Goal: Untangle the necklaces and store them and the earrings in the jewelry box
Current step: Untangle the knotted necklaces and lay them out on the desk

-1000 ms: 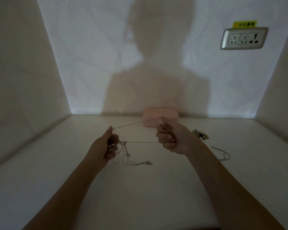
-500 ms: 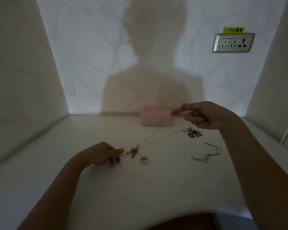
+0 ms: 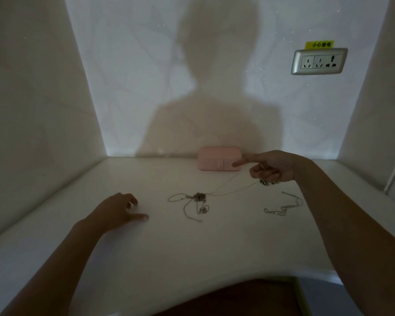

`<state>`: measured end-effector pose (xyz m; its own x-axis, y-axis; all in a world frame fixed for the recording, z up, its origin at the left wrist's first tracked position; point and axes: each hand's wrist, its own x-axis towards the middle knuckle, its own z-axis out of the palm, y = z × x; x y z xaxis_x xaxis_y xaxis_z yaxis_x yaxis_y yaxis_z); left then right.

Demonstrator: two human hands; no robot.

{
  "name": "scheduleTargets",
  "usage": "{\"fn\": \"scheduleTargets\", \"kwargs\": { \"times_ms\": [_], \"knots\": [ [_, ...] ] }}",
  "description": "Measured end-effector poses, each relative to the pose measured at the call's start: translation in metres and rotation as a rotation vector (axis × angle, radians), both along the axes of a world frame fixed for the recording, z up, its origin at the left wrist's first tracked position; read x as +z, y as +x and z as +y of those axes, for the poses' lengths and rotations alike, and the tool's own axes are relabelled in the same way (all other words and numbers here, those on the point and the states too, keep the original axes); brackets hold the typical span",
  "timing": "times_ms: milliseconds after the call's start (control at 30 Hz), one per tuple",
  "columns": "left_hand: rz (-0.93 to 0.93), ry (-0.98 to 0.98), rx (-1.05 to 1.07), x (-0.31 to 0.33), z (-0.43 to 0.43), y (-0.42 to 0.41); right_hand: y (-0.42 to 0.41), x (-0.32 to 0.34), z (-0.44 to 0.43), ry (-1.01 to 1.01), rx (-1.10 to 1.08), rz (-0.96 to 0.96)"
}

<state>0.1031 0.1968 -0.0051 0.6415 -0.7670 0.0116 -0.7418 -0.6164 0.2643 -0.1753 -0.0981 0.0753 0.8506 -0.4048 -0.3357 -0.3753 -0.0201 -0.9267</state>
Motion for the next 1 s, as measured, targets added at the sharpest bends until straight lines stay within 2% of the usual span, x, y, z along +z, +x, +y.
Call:
{"fn": "scheduleTargets", "kwargs": {
  "times_ms": [100,233,333,367,400,500,600,767,867,1000],
  "knots": [
    [-0.042,-0.04,-0.031,-0.006,0.008,-0.002,0.002,-0.009,-0.006,-0.149,-0.081,0.181],
    [-0.047,-0.226,-0.214,-0.005,-0.017,-0.027,0.011,-0.022,-0.015,-0.467,-0.336,0.308],
    [-0.023,-0.342,-0.33,-0.003,-0.048,-0.051,0.024,-0.028,-0.005,-0.882,-0.326,0.382],
    [-0.006,-0.366,-0.341,-0.002,-0.059,-0.059,0.031,-0.031,0.002,-0.983,-0.305,0.327],
    [0.015,-0.378,-0.347,-0.001,-0.069,-0.066,0.039,-0.033,0.008,-1.012,-0.271,0.247],
    [0.09,-0.35,-0.331,-0.005,-0.094,-0.076,0.061,-0.046,0.026,-0.889,-0.084,0.019],
    [0.156,-0.279,-0.338,-0.013,-0.107,-0.08,0.084,-0.064,0.04,-0.935,0.103,0.029],
    [0.136,-0.188,-0.367,-0.023,-0.109,-0.076,0.107,-0.079,0.045,-0.893,0.099,-0.078],
    [0.219,-0.248,-0.315,-0.021,-0.107,-0.075,0.113,-0.076,0.046,-0.89,0.142,-0.048],
    [0.21,-0.375,-0.214,-0.018,-0.108,-0.074,0.119,-0.074,0.05,-0.912,0.226,0.026]
  ]
}}
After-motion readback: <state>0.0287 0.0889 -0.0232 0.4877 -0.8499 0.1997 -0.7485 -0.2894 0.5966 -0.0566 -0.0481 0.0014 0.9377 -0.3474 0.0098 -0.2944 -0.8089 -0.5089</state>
